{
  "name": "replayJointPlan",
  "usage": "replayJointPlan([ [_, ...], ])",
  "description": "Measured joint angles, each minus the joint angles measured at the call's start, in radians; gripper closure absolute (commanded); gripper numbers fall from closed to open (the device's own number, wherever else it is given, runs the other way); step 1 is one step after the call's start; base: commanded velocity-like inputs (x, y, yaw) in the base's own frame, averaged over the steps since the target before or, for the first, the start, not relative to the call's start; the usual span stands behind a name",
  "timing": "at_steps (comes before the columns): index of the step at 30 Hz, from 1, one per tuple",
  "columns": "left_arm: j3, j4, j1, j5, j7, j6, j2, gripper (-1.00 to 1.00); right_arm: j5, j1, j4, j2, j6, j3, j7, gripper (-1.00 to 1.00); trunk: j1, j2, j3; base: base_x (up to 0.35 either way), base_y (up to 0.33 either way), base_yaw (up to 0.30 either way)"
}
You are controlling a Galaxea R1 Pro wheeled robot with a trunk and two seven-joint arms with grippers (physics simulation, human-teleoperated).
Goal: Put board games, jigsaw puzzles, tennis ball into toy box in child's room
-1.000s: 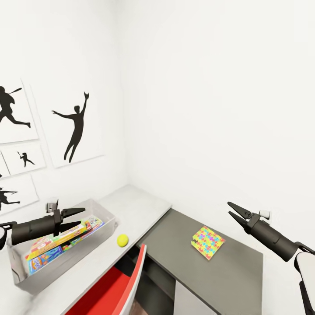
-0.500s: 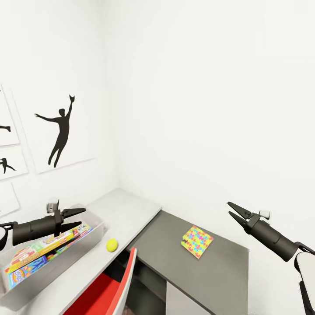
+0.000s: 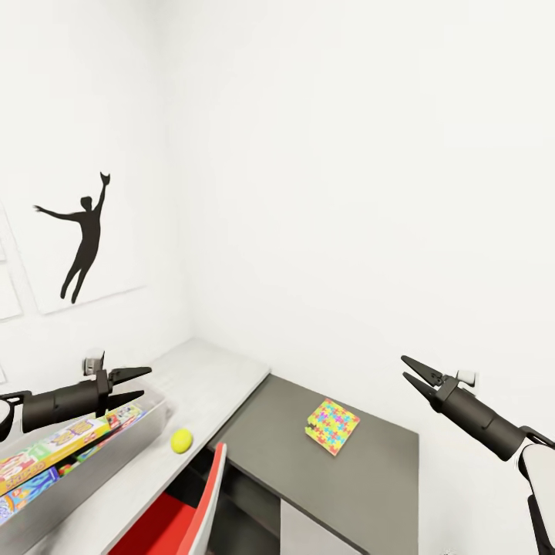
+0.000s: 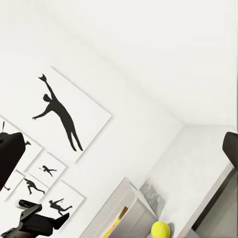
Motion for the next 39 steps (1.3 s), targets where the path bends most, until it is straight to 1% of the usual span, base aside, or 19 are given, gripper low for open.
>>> replayJointPlan([
  [11,0.000,0.000,0.000,0.000,0.000,0.000,0.000,-1.00,0.000,0.000,0.000,0.000,0.000,0.000,0.000,-1.00,0.000,-0.001,0.010,0.000,0.000,-0.094],
  [39,0.000,0.000,0.000,-0.001,0.000,0.000,-0.001,-1.00,-0.005,0.000,-0.001,0.000,0.001,0.000,0.000,-1.00,0.000,-0.001,0.011,0.000,0.000,-0.004],
])
